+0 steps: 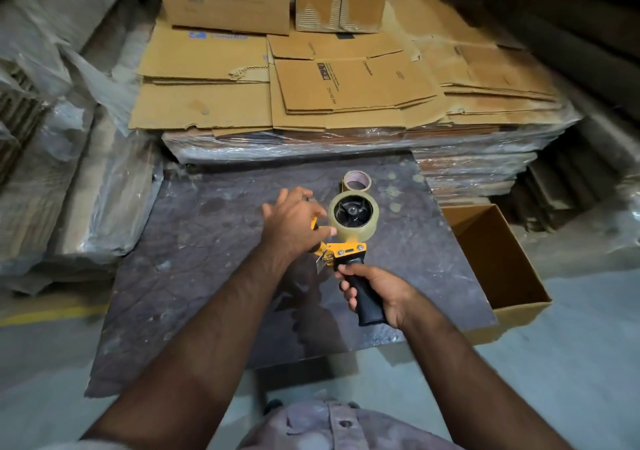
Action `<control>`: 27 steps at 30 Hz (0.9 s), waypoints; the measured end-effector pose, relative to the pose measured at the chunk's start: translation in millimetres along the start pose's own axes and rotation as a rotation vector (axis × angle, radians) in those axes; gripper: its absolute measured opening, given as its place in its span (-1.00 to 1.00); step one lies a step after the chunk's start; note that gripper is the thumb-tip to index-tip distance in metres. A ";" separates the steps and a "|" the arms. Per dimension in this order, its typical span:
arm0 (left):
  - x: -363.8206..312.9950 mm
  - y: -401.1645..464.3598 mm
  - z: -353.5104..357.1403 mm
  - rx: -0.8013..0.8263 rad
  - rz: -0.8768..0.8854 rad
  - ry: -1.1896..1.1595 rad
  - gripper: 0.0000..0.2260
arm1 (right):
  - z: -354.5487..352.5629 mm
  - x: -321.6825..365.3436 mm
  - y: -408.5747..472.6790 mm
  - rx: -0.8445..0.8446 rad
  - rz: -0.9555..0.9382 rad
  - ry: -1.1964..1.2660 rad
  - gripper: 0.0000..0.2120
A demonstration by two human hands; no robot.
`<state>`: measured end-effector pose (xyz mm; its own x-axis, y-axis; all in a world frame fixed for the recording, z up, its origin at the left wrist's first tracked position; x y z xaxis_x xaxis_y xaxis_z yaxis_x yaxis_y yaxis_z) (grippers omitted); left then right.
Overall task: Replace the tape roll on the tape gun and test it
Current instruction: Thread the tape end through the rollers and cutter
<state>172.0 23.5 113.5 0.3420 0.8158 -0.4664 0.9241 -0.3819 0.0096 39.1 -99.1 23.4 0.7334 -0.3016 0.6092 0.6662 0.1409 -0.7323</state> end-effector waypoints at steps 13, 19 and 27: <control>-60.7 23.0 48.6 -0.088 -0.053 0.106 -0.93 | -57.4 24.2 -16.6 -0.057 0.013 -0.064 -0.75; -75.7 17.7 67.5 -0.049 -0.007 0.121 -0.87 | -84.2 23.9 -22.1 -0.064 0.039 -0.109 -0.80; -114.1 17.8 61.3 -0.100 -0.063 0.205 -0.53 | -105.4 35.4 -35.6 -0.042 0.018 -0.124 -0.77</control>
<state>139.0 -103.0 112.7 0.3007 0.9118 -0.2797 0.9537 -0.2904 0.0785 27.1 -214.2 39.0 0.7580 -0.1804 0.6268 0.6484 0.1049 -0.7540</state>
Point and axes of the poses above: each hand's wrist, its own y-axis towards the middle knuckle, its own z-axis out of the palm, x = y × z, the point moved 7 cm from there along y, towards the middle knuckle, and after that the axes turned 5 degrees about -y, right-handed, at the moved point
